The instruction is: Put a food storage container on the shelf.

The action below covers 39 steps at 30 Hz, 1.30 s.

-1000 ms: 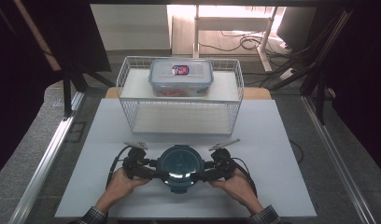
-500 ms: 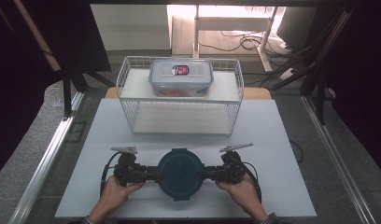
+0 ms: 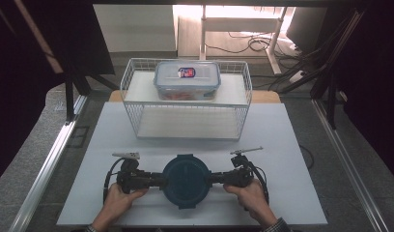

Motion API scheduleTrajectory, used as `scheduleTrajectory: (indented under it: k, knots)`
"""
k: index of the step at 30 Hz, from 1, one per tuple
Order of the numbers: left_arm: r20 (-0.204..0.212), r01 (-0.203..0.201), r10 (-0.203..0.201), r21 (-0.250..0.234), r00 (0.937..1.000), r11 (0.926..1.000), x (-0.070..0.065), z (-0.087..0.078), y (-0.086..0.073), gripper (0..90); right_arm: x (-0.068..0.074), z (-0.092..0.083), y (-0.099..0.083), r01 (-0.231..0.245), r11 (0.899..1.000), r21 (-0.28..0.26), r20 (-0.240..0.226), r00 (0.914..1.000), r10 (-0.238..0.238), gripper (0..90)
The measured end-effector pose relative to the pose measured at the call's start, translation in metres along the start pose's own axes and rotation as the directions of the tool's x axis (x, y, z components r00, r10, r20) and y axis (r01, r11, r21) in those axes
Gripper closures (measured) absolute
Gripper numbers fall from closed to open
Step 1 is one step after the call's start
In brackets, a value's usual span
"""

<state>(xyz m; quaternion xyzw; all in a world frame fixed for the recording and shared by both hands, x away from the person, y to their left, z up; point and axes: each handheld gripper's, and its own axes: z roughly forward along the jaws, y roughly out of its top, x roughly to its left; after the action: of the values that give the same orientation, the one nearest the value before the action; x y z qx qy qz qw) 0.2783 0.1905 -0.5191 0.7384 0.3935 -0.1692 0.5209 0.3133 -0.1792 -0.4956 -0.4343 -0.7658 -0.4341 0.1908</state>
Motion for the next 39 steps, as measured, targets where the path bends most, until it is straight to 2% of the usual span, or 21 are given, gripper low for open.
scheduleTrajectory:
  k: [3,5,7,8,13,19,26,39]
  knots:
    - [0.000,0.019,-0.019,-0.025,0.9998,0.9995,-0.003,-0.002,0.000,56.4,0.006,-0.003,-0.003,0.008,1.000,-0.013,0.021,0.9997,-0.008,57.0]
    - [-0.014,0.027,-0.027,-0.042,0.9995,0.9987,-0.004,-0.003,0.001,57.1,0.014,-0.004,-0.004,0.058,0.998,-0.022,0.051,0.9971,-0.057,57.2]
    - [0.004,0.040,-0.040,-0.057,0.9992,0.9976,0.000,-0.004,0.002,57.4,0.022,-0.005,-0.004,0.102,0.994,-0.039,0.087,0.9913,-0.098,57.2]
    - [0.004,0.041,-0.041,-0.055,0.9991,0.9976,-0.001,-0.005,0.003,57.4,0.024,-0.005,-0.003,0.108,0.993,-0.039,0.095,0.9900,-0.104,57.2]
    - [-0.011,-0.001,0.000,-0.077,0.9999,0.9970,-0.007,-0.009,0.013,57.4,0.029,-0.010,0.002,0.140,0.988,-0.069,0.100,0.9861,-0.133,57.1]
    - [-0.008,-0.034,0.033,-0.094,0.9994,0.9950,-0.015,-0.012,0.025,57.7,0.038,-0.022,0.016,0.188,0.975,-0.119,0.121,0.9773,-0.174,57.1]
    - [-0.026,-0.076,0.073,-0.134,0.9970,0.9881,-0.025,-0.023,0.045,57.7,0.052,-0.034,0.040,0.235,0.960,-0.150,0.138,0.9668,-0.215,57.2]
    - [-0.060,-0.137,0.130,-0.146,0.9897,0.9798,-0.044,-0.040,0.081,57.6,0.068,-0.050,0.066,0.271,0.941,-0.201,0.133,0.9597,-0.248,57.2]
